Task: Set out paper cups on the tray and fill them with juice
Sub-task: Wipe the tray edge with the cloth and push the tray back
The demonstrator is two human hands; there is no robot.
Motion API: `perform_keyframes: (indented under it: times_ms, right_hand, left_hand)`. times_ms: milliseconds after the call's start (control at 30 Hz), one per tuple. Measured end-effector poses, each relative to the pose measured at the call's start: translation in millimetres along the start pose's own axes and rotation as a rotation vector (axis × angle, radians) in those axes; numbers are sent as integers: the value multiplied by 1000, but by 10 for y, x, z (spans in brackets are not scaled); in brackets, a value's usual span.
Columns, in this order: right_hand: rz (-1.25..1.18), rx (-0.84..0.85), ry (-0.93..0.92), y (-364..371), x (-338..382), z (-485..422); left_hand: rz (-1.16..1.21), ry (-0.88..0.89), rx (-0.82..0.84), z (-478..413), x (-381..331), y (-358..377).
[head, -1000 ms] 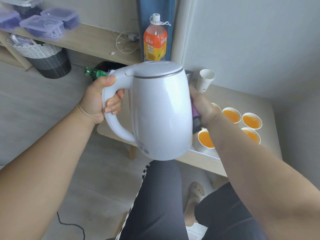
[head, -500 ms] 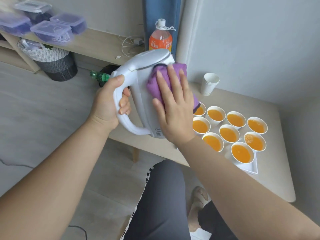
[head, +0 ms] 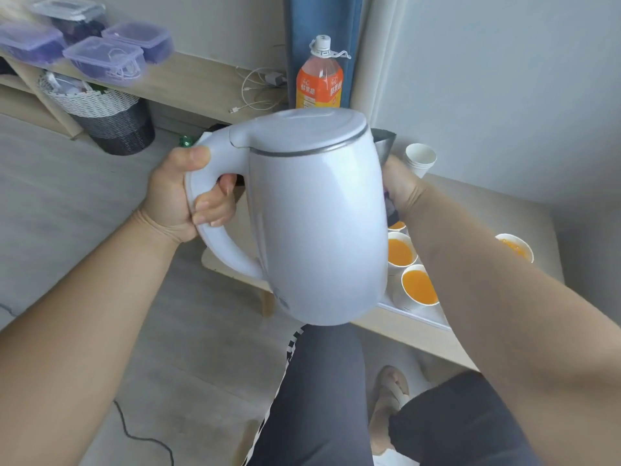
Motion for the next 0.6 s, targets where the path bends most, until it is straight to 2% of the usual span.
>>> perform_keyframes:
  times_ms: [100,167,200,267,300,367,467,600]
  right_hand:
    - [-145,60,197,90,-410,99]
    - [-264,79,394,226,-666,230]
    - [-348,44,504,283,-785,289]
    - [-531,-9,605,362,-950,321]
    - [-595,-105,656,360,-1032,278]
    - [-604,-201,655,446,-1120,204]
    - [-483,-290,573,572,-1205,116]
    - [-296,-320,450,725,-1220,109]
  left_hand:
    - [-16,-2,-78,-83,38,-91]
    - [-21,6,-144,-117,67,-169]
    - [-22,6,-180,-131,107,-212]
    - [-35,18,-266,-145,165,-288]
    - [-48,27,-314,-156,194,-323]
    - [-66,51,-405,-161,207,-386]
    - [-102,118,-530,-144,168,-469]
    - [-187,214,-665,-93,97,-537]
Point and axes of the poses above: each hand's wrist, its own z-axis away from the middle knuckle, its own y-axis out of the palm, x = y × z, the point moved 8 cm from there along -z, towards the middle knuckle, and after that the axes turned 15 degrees about -x, right-handed, at the moved point
